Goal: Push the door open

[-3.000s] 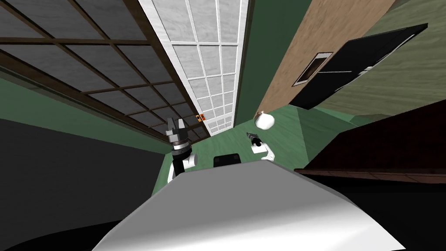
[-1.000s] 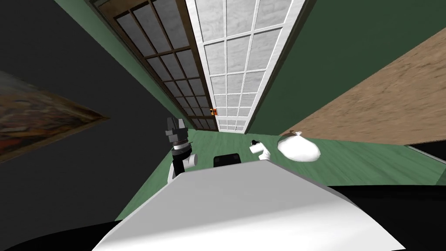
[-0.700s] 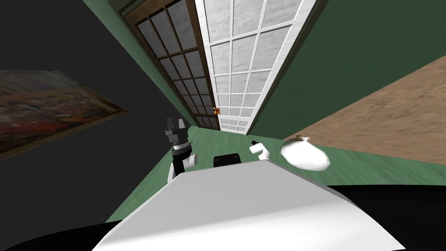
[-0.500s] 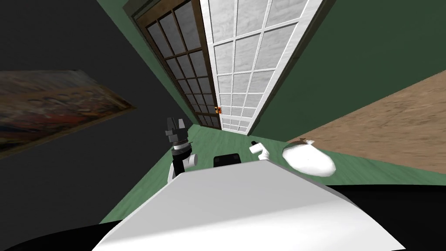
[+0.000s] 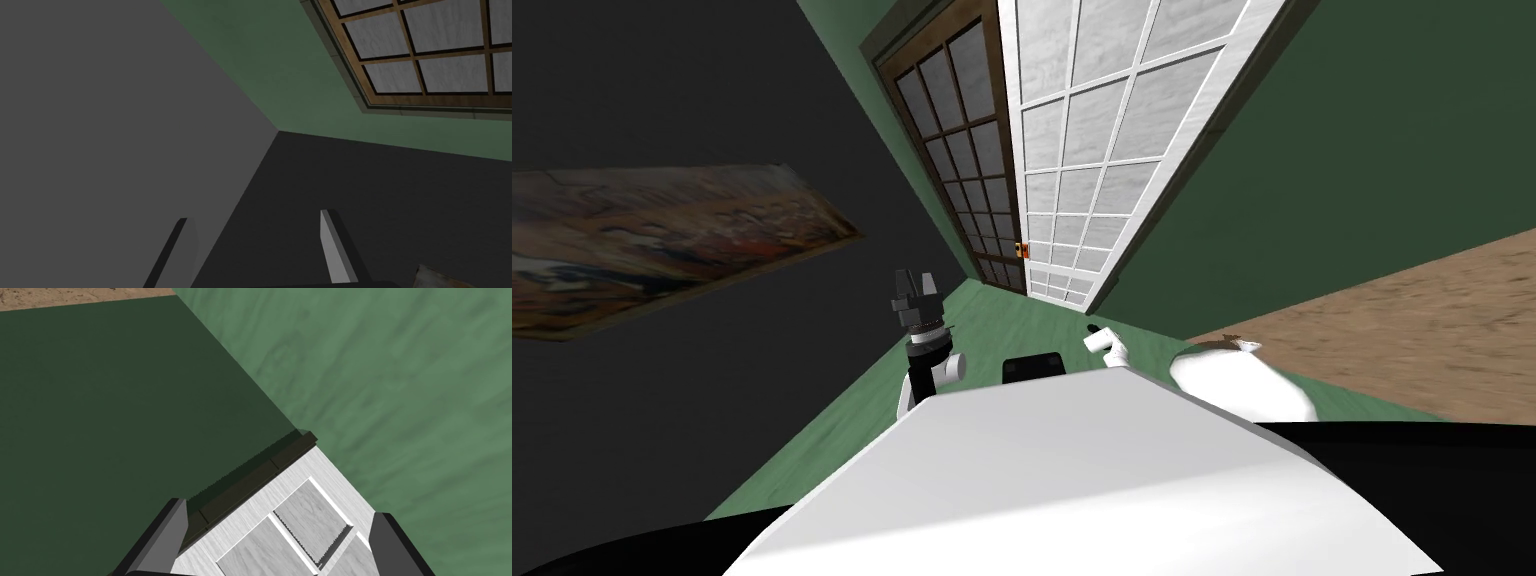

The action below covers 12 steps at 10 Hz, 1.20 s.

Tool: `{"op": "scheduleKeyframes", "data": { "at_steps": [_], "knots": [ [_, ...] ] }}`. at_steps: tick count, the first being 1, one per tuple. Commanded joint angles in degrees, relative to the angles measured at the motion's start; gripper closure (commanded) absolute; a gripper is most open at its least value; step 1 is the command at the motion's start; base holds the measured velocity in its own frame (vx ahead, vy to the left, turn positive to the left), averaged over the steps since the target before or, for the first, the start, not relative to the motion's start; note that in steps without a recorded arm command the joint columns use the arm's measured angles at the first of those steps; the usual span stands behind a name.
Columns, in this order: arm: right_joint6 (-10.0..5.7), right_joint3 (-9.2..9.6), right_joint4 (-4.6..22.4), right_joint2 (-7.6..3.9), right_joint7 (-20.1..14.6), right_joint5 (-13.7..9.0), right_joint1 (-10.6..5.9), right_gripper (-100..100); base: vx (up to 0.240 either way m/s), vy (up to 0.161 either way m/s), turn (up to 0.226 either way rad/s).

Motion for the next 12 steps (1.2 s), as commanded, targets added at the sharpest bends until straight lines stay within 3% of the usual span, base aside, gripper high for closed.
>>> {"op": "scheduleKeyframes", "data": {
  "at_steps": [1, 5, 7, 12],
  "knots": [
    [0.65, 0.01, -0.16, 0.02, 0.64, 0.09, 0.17, -100, 0.004, 0.003, 0.035],
    [1.83, -0.02, 0.62, 0.02, 1.61, 0.57, -0.13, -100, -0.010, -0.014, 0.056],
    [2.42, -0.03, 1.01, 0.02, 2.10, 0.81, -0.29, -100, -0.119, -0.032, 0.232],
    [7.72, -0.16, 4.49, 0.01, 6.49, 2.97, -1.65, -100, -0.167, -0.050, 0.311]
  ]
}}
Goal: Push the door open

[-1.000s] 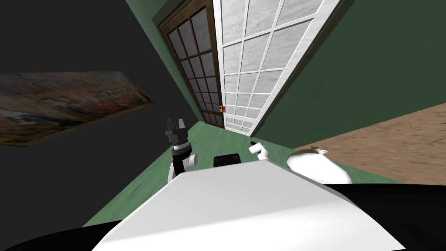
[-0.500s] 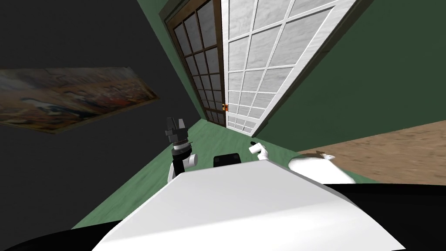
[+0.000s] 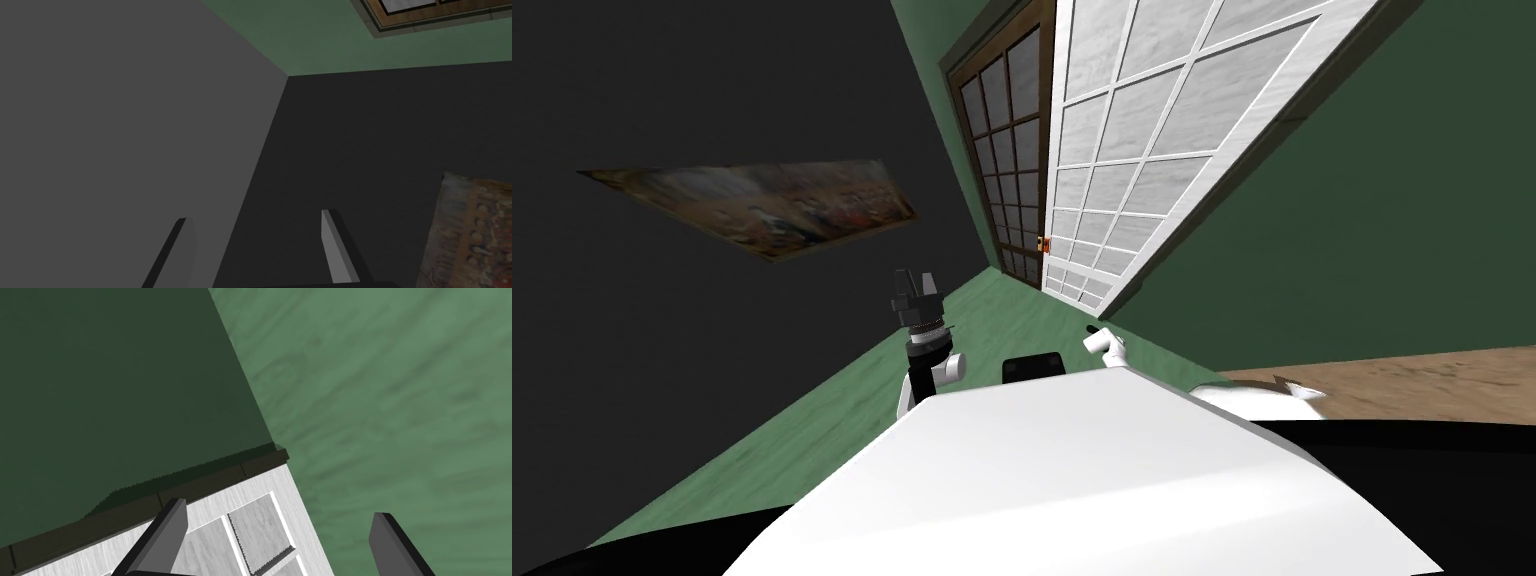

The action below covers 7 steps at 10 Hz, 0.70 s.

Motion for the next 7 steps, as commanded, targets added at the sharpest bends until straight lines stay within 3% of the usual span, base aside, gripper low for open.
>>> {"op": "scheduleKeyframes", "data": {
  "at_steps": [1, 7],
  "knots": [
    [1.82, 0.00, 1.08, 0.07, 1.39, 0.74, -0.48, -100, -0.143, -0.036, 0.316],
    [7.96, -0.16, 5.09, 0.11, 6.44, 3.22, -2.05, -100, -0.147, 0.024, 0.290]
  ]
}}
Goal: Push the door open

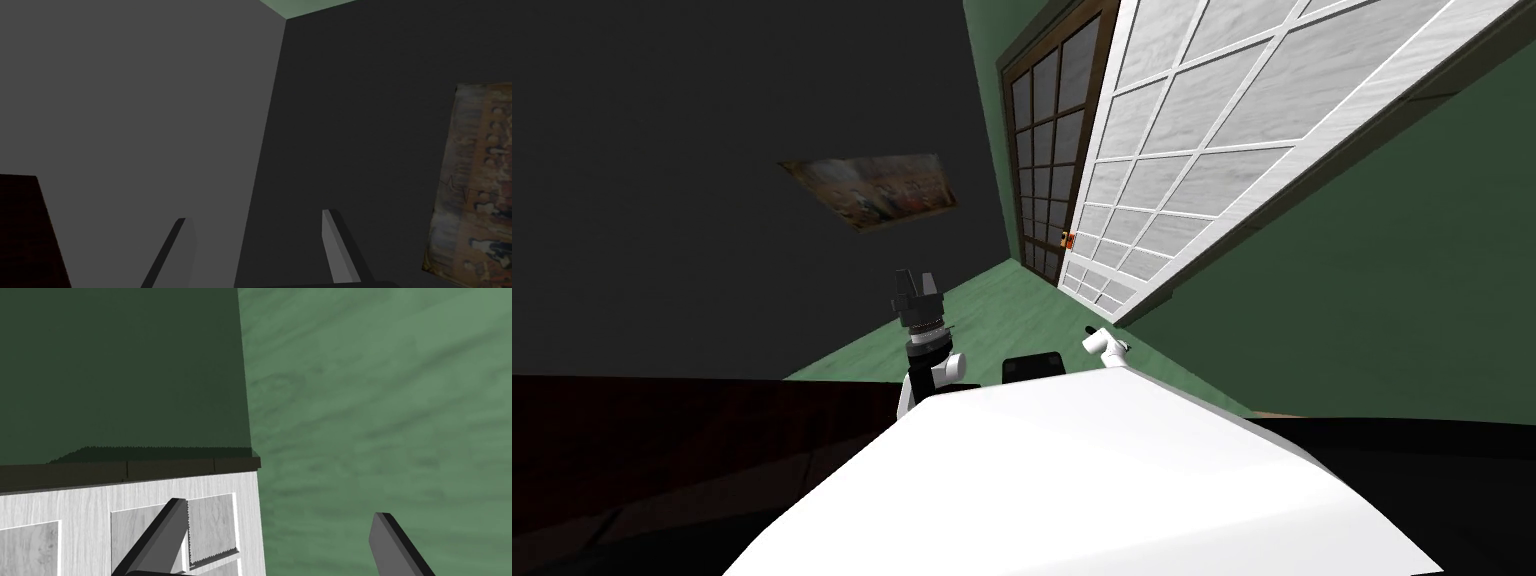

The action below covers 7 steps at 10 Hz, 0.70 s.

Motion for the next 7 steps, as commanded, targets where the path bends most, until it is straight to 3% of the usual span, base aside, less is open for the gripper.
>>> {"op": "scheduleKeyframes", "data": {
  "at_steps": [1, 7],
  "knots": [
    [1.85, -0.08, 1.43, -0.05, 1.54, 0.72, -0.56, -100, -0.169, 0.072, 0.281],
    [7.82, -0.23, 5.33, 0.00, 6.44, 3.13, -2.08, -100, -0.139, 0.064, 0.293]
  ]
}}
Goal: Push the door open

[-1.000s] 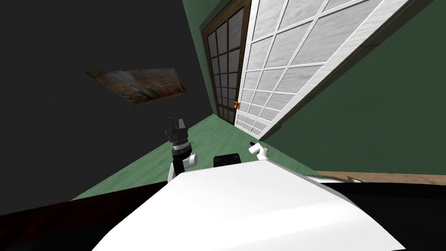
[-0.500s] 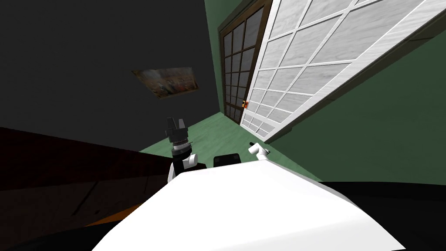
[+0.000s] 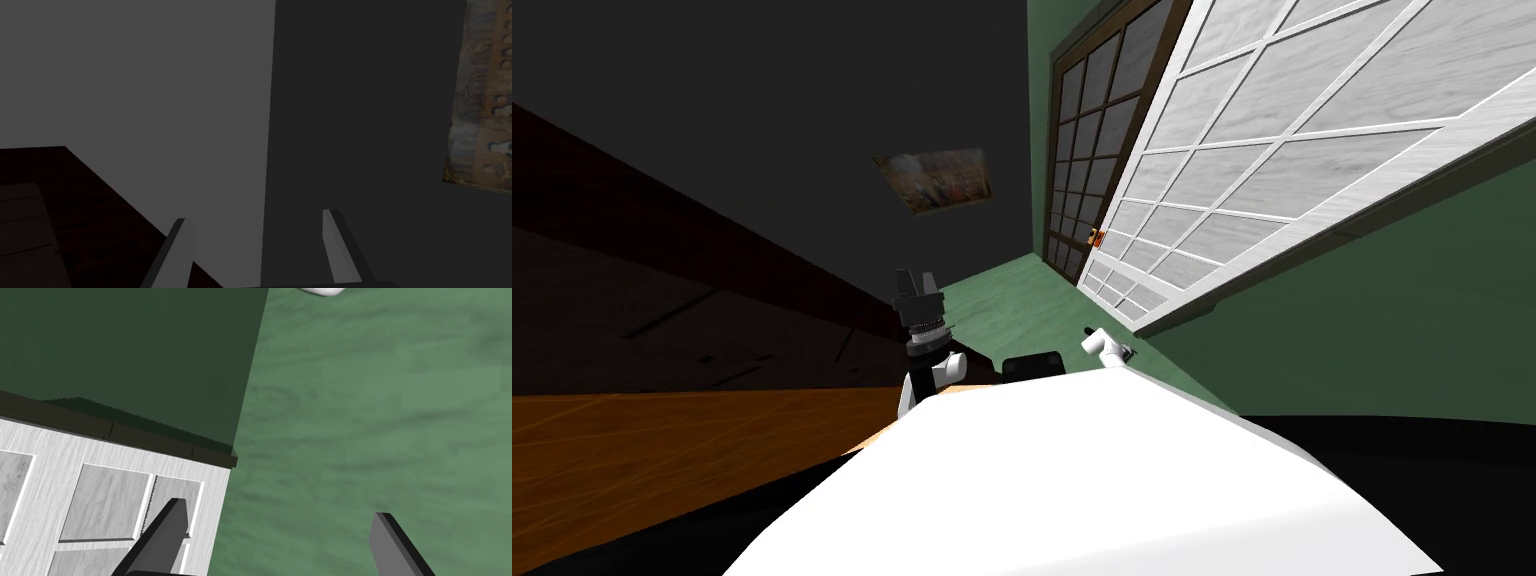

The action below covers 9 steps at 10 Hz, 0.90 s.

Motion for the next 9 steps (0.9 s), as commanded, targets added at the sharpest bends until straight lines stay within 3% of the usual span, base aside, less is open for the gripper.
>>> {"op": "scheduleKeyframes", "data": {
  "at_steps": [1, 9],
  "knots": [
    [1.05, -0.15, 0.99, -0.22, 1.09, 0.35, -0.29, -100, -0.046, -0.008, 0.032],
    [1.05, -0.15, 0.99, -0.22, 1.09, 0.35, -0.29, -100, -0.001, 0.000, 0.000]
  ]
}}
